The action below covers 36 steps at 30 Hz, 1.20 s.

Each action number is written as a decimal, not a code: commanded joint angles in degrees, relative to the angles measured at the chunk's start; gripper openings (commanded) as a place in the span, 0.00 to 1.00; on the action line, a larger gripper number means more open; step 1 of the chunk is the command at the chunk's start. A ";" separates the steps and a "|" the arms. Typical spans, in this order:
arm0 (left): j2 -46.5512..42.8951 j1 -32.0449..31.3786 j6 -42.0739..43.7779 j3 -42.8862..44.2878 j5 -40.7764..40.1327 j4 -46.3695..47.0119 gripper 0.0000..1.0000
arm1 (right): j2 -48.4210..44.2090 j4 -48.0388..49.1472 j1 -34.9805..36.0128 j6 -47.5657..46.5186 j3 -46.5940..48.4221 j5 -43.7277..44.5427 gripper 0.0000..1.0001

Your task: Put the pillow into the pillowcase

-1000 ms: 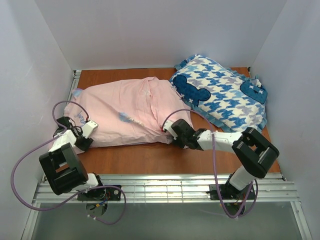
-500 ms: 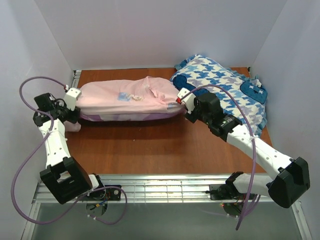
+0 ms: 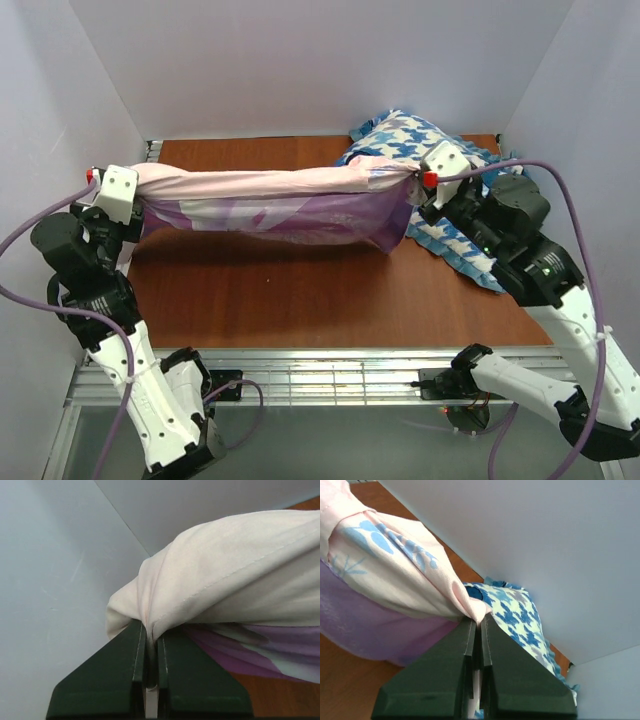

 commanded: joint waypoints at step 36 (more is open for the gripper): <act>44.54 -14.60 -11.40 9.42 3.86 -5.25 0.98 | 35.72 -11.44 -17.13 9.57 11.28 -28.46 0.99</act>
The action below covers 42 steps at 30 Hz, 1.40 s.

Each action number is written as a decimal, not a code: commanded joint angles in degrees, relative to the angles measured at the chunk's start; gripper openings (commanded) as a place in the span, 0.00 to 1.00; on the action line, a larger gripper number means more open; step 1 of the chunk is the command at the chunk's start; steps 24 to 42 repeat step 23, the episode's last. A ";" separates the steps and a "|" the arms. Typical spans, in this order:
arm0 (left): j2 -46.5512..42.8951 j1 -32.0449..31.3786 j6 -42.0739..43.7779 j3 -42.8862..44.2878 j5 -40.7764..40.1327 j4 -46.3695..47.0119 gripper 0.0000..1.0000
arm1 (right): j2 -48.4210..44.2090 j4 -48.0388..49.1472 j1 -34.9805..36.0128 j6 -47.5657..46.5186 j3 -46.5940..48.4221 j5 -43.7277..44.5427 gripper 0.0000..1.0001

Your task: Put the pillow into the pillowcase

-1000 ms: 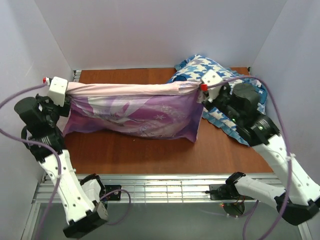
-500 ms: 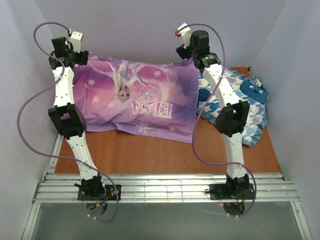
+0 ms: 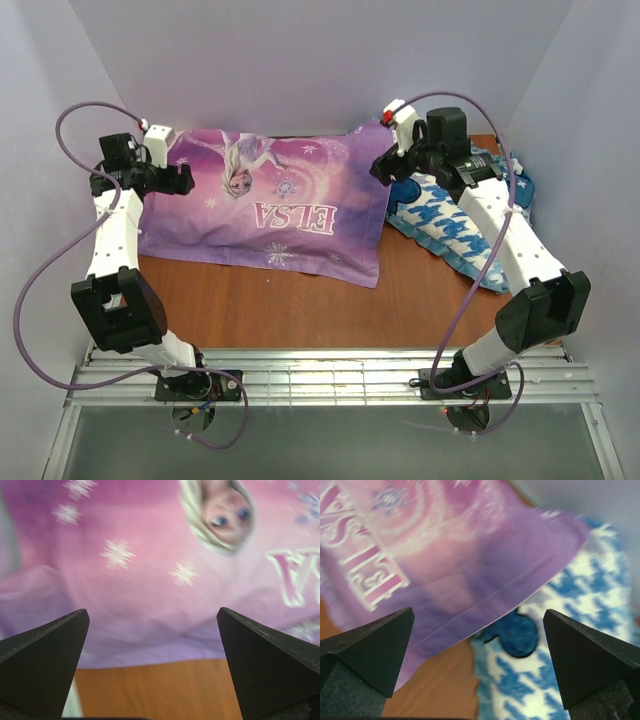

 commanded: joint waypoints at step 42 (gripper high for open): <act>-15.92 -0.52 -6.16 -23.71 13.57 -3.46 0.98 | -20.19 -2.40 -15.79 12.26 -39.02 -18.59 0.99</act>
